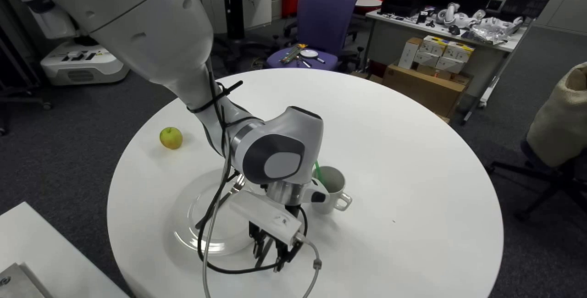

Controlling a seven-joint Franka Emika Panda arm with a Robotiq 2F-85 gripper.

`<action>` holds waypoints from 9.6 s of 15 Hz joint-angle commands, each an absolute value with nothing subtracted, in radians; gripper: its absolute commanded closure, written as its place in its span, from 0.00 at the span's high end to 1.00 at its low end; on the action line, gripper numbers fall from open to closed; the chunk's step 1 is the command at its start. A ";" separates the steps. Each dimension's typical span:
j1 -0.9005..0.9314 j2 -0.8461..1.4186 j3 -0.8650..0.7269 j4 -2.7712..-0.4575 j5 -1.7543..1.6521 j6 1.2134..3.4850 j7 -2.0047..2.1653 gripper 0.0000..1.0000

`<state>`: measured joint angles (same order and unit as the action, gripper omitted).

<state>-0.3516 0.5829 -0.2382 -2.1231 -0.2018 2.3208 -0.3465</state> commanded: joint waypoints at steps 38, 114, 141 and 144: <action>-0.352 0.551 -0.235 -2.131 -0.417 2.304 -0.547 0.60; -0.376 0.527 -0.203 -2.175 -0.328 2.429 -0.650 0.11; -0.359 0.483 -0.214 -2.196 -0.338 2.462 -0.569 0.03; -0.352 0.472 -0.220 -2.206 -0.348 2.486 -0.510 0.03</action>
